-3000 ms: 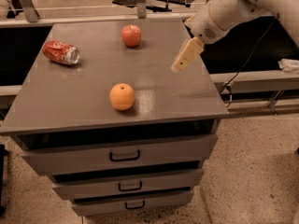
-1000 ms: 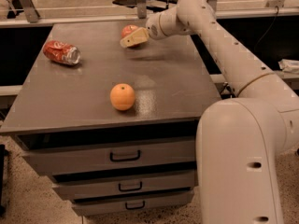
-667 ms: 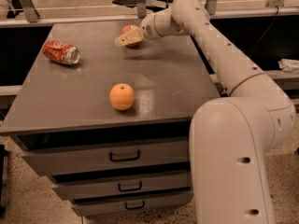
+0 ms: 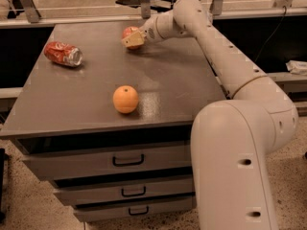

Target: Pick apple

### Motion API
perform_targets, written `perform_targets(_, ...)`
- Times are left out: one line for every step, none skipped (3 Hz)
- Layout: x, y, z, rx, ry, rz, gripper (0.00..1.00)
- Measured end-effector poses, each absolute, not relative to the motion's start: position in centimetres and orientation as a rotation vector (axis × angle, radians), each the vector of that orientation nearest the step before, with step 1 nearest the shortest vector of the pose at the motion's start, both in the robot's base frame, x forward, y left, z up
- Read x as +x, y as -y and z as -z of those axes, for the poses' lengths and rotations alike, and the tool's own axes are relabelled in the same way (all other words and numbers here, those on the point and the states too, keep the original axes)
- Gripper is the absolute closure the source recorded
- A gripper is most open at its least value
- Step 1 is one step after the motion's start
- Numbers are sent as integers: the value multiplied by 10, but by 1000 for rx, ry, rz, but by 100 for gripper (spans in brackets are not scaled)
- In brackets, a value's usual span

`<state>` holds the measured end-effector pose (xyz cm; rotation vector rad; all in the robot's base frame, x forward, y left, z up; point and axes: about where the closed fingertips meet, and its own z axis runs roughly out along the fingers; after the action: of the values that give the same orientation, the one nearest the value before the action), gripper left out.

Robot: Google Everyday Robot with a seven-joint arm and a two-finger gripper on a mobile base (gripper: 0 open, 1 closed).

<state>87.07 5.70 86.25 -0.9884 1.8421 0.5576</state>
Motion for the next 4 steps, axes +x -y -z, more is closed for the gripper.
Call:
perform_targets(867, -43, -861, -1007, -1839, -534, 65)
perform_targets(858, -38, -860, -1060, -1787, -599, 88)
perform_targets(832, -35, -908, -1192, -1603, -690, 100)
perform_targets(798, -33, -954, -1314, -1434, -742, 100)
